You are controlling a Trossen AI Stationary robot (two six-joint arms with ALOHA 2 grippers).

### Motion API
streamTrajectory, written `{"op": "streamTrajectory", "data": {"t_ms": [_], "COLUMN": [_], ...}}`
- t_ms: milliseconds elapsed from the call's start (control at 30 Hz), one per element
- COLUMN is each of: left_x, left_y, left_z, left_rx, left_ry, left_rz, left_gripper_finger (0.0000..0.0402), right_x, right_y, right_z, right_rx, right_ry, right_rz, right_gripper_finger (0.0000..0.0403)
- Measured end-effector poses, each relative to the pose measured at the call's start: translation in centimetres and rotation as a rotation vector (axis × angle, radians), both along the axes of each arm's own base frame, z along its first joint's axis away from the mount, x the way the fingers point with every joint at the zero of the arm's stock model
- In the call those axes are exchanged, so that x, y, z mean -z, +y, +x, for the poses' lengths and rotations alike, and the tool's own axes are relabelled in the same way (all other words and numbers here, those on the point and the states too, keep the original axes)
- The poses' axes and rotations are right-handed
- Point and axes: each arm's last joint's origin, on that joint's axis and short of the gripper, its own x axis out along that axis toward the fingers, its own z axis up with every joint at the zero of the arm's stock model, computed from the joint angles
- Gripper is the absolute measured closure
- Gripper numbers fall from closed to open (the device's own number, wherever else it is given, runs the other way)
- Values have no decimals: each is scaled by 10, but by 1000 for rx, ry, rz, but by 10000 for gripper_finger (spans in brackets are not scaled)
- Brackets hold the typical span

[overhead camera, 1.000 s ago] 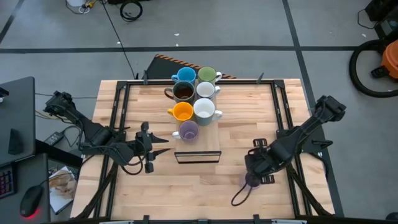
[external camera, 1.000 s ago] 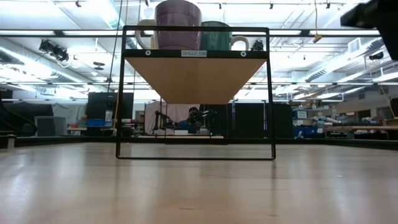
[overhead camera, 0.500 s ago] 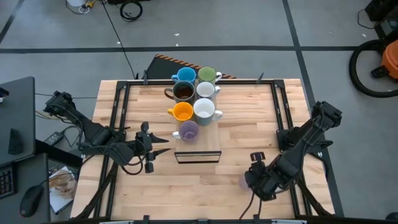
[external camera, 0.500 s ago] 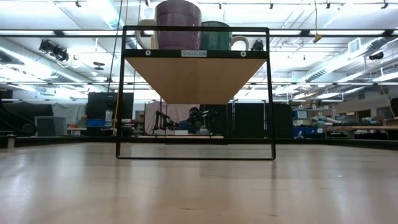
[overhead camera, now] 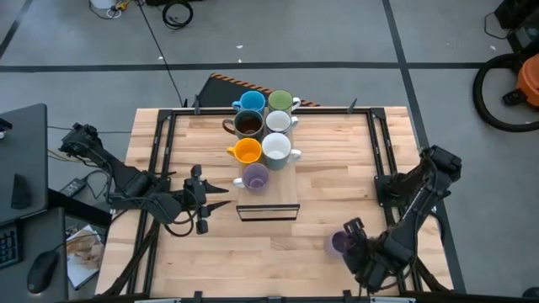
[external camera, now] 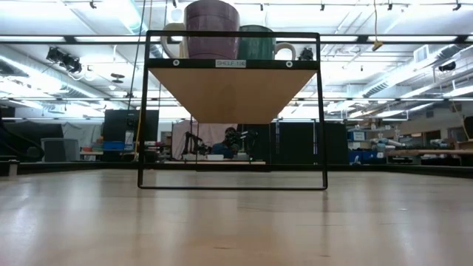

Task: Place coffee mugs
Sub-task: Put the light violet mug on the shelf

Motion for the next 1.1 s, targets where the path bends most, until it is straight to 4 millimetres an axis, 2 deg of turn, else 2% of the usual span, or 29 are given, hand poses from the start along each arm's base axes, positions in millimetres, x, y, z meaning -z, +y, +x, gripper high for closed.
{"op": "streamTrajectory", "data": {"t_ms": [300, 800, 1100], "left_x": [0, 0, 1], "left_y": [0, 0, -1], "left_z": [0, 0, 0], "left_rx": [7, 9, 30], "left_ry": [10, 11, 15], "left_rz": [23, 26, -10], "left_gripper_finger": [258, 258, 258], "right_x": [4, 33, 47], "right_y": [2, -1, -11], "right_z": [0, -1, 7], "right_rx": [-268, -406, -366], "right_ry": [-6, 20, 45], "right_rz": [-82, -64, -17], "right_gripper_finger": [213, 235, 269]}}
